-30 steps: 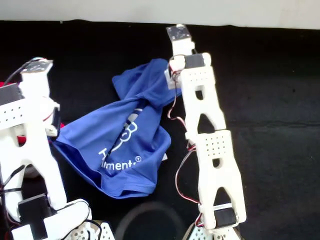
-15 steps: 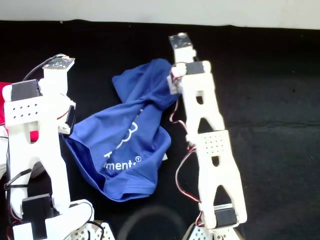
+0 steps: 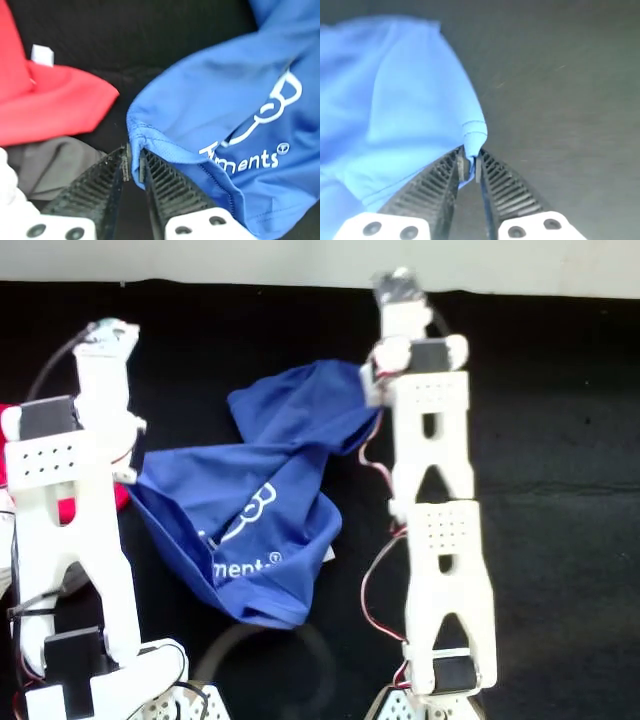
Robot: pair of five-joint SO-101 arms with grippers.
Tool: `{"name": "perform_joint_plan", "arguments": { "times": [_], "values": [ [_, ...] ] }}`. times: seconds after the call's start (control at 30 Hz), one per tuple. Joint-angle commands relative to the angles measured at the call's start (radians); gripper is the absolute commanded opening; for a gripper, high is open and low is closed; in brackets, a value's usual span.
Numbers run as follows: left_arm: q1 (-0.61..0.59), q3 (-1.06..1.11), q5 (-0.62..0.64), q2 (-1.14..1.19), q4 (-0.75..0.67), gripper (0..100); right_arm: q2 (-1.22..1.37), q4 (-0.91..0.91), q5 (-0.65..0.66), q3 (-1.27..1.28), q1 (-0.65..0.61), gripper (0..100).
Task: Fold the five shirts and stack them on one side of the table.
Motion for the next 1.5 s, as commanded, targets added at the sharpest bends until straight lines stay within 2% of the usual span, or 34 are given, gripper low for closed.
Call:
{"name": "perform_joint_plan", "arguments": {
  "times": [0.0, 0.13, 0.33, 0.5, 0.63, 0.73, 0.93, 1.2, 1.47],
  "values": [
    [0.012, -0.140, 0.038, -0.007, 0.025, 1, -0.220, 0.016, -0.009, -0.113, 0.021, 0.5],
    [0.013, -0.346, 0.051, -0.007, 0.092, 1, -0.435, 0.016, -0.005, -0.110, 0.021, 0.5],
    [0.018, -0.668, 0.051, -0.007, 0.097, 1, -0.750, 0.010, -0.005, 0.033, 0.024, 0.5],
    [0.082, -0.857, 0.049, -0.005, 0.097, 1, -0.914, -0.056, 0.002, 0.088, 0.093, 0.5],
    [0.119, -0.958, 0.049, -0.007, 0.157, 1, -1.010, -0.081, 0.109, 0.122, 0.128, 0.5],
    [0.131, -1.038, 0.046, -0.007, 0.245, 1, -1.086, -0.073, 0.137, 0.124, 0.128, 0.5],
    [0.110, -1.138, 0.046, -0.008, 0.345, 1, -1.224, -0.076, 0.137, 0.124, 0.130, 0.5],
    [0.062, -1.171, 0.044, -0.004, 0.344, 1, -1.267, -0.214, 0.138, 0.125, 0.234, 0.5],
    [0.059, -1.116, 0.046, -0.074, 0.361, 1, -1.305, -0.237, 0.138, 0.122, 0.245, 0.5]
  ]
}}
